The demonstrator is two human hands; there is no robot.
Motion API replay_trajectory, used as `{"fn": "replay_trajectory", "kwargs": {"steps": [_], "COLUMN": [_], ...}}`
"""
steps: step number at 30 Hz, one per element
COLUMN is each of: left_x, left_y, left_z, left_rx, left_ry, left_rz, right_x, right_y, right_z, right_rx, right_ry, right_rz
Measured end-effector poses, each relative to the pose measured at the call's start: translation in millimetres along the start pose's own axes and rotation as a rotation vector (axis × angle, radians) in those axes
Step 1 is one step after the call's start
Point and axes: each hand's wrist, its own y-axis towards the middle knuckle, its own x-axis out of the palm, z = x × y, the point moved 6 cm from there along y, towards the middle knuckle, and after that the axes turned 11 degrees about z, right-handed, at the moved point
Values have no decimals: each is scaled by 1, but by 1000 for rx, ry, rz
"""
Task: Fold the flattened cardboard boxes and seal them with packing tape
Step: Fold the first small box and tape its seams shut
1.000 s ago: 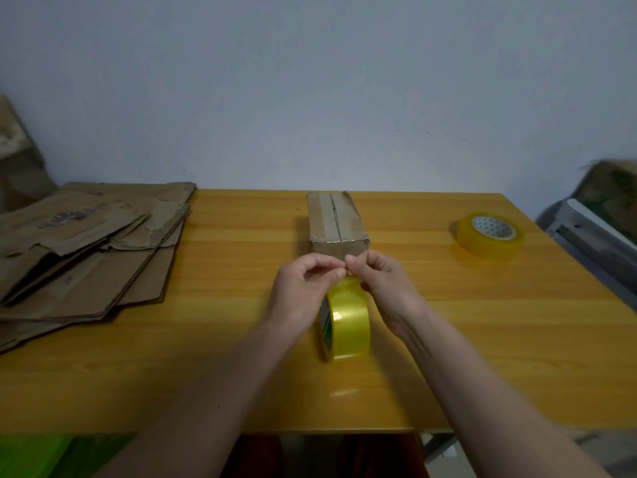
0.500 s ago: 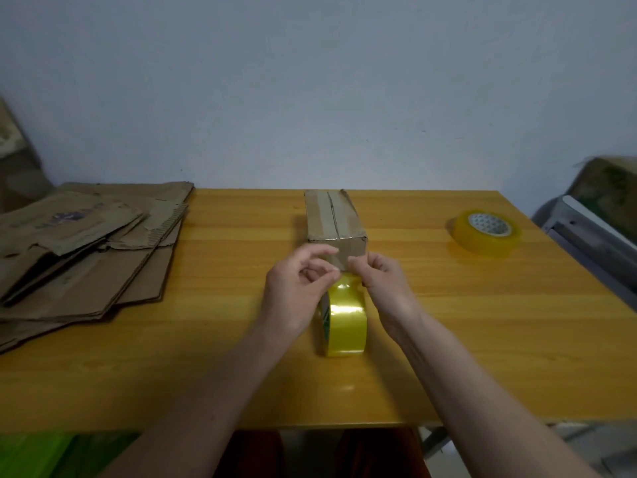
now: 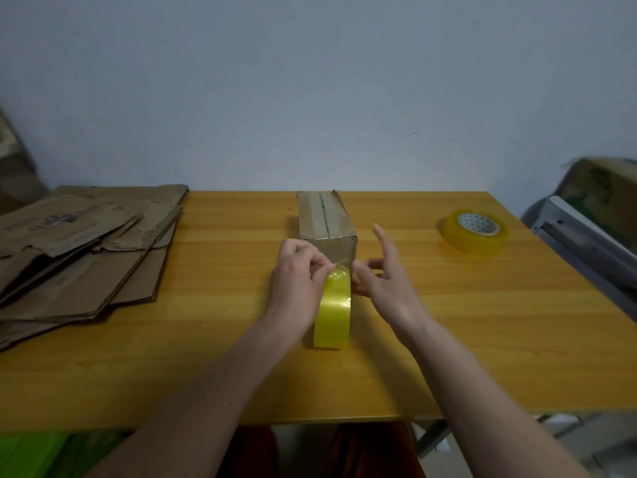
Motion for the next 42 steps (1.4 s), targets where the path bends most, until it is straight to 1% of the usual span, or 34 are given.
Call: {"fn": "replay_trajectory", "kwargs": {"steps": [1,2,3,4,5,7,8,9,10,11,13,14,15,17,18,20,21,22,23,24,25,27,29,31,33,34,36,37,38,40,42], "left_x": [1,3,6,11,18,29,35,38,39,39,34,34,36,41,44,45,44,43,40,38,36,32,27,23,15,8,-14,-25,-34,-43,-47], "left_y": [-1,-2,-3,-4,-5,-7,-9,-9,-8,-6,3,9,15,27,31,34,33,32,31,29,28,25,22,19,19,21,18,11,0,-19,-23], "left_z": [1,1,1,1,0,2,7,14,23,30,37,34,28,5,-6,-24,-31,-36,-41,-44,-47,-49,-50,-53,-56,-56,-48,-43,-39,-44,-61], "left_rx": [-17,-36,-57,-91,-142,-265,-294,-267,-184,-80,92,129,142,115,90,47,32,8,-26,-60,-82,-67,-19,-1,-16,-8,96,175,241,281,234], "left_ry": [-22,-43,-63,-80,-112,-236,-303,-318,-244,-126,77,158,245,401,425,399,385,372,355,324,283,218,180,133,99,117,208,223,213,185,170], "left_rz": [14,24,31,30,18,-14,-36,-56,-60,-50,10,5,-29,-142,-199,-287,-311,-317,-314,-308,-304,-301,-306,-324,-311,-275,-154,-96,-71,-108,-128], "right_x": [-6,-11,-14,-15,-15,-23,-30,-39,-51,-64,-86,-96,-104,-115,-118,-118,-114,-107,-98,-85,-70,-32,4,28,41,44,46,46,48,52,56], "right_y": [-1,-2,-6,-12,-18,-23,-24,-22,-18,-14,-9,-8,-8,-7,-6,-3,1,5,10,14,19,27,36,43,45,43,33,25,16,-2,-13], "right_z": [4,9,11,13,14,12,11,9,9,10,15,20,25,38,42,41,35,27,16,6,-2,-14,-17,-13,-8,-9,-14,-15,-15,-13,-12], "right_rx": [44,83,111,126,133,152,151,124,79,37,-9,-13,-3,30,30,21,-19,-90,-159,-214,-247,-296,-302,-239,-183,-178,-217,-254,-295,-363,-404], "right_ry": [-33,-119,-224,-309,-341,-262,-227,-238,-327,-482,-890,-1044,-1139,-1217,-1240,-1301,-1341,-1354,-1306,-1188,-1034,-802,-684,-639,-601,-568,-531,-550,-584,-627,-613], "right_rz": [14,6,-43,-127,-208,-258,-248,-219,-169,-111,-10,7,3,-31,-39,-30,-3,46,99,134,133,15,-145,-243,-242,-216,-146,-128,-128,-161,-178]}}
